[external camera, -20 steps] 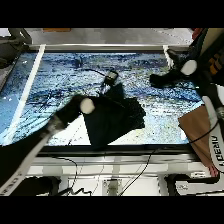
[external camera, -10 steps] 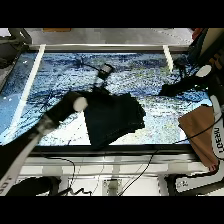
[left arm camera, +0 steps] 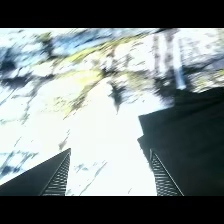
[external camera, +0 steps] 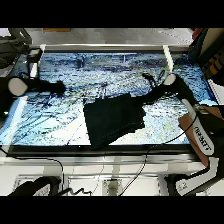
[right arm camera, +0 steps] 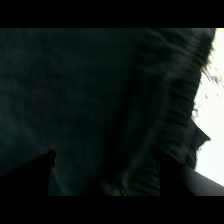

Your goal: Fold the clothes and pants, and hang the long-sleeved shirts on hangers.

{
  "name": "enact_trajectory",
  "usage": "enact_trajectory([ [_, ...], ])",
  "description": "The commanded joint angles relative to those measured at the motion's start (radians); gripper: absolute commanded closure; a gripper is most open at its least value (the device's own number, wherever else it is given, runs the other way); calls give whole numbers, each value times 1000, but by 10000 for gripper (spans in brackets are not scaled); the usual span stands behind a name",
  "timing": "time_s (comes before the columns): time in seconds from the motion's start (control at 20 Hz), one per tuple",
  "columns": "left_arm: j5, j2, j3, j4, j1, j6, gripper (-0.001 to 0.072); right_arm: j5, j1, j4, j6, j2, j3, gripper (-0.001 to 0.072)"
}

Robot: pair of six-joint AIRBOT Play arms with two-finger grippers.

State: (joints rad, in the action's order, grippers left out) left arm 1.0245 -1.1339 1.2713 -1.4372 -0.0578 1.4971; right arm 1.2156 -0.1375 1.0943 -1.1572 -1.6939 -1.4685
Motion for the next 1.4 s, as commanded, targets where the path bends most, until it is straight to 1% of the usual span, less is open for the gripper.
enact_trajectory([
  [0.0, 110, 11, 0, -3, 90, 10, 170, -109, -81, 183, -126, -5, 2, 24],
  [0.1, 110, 11, 0, -2, 90, 10, 170, -117, -62, 249, -219, -5, 2, 24],
  [0.25, 110, 11, 0, 2, 90, 10, 170, -108, 12, 201, -292, -5, 2, 25],
  [0.35, 110, 11, 0, 2, 90, 10, 170, -97, 78, 100, -301, -16, 2, 26],
  [0.45, 115, 11, 0, 2, 90, 10, 170, -43, 163, -86, -296, -56, 2, 26],
  [0.5, 119, 11, 0, 2, 90, 10, 170, -12, 196, -154, -291, -81, 2, 25],
  [0.6, 122, 11, 0, 2, 90, 10, 170, 23, 237, -217, -288, -133, 2, 23],
  [0.65, 122, 11, 0, 2, 90, 10, 170, 18, 240, -240, -276, -154, 2, 23],
  [0.9, 121, 11, 0, 2, 90, 10, 170, 52, 214, -455, -109, -235, 2, 23],
  [0.95, 122, 11, 0, 2, 90, 10, 170, 82, 211, -500, -58, -237, 2, 24],
  [1.05, 122, 11, 0, 2, 90, 10, 170, 174, 212, -552, 11, -237, 2, 25],
  [1.1, 122, 11, 0, 2, 90, 10, 170, 223, 212, -549, 31, -237, 2, 25],
  [1.2, 122, 11, 0, 2, 90, 10, 170, 288, 208, -513, 37, -237, 2, 22],
  [1.35, 122, 11, 0, 10, 90, 10, 170, 278, 172, -430, 37, -237, 2, 15],
])
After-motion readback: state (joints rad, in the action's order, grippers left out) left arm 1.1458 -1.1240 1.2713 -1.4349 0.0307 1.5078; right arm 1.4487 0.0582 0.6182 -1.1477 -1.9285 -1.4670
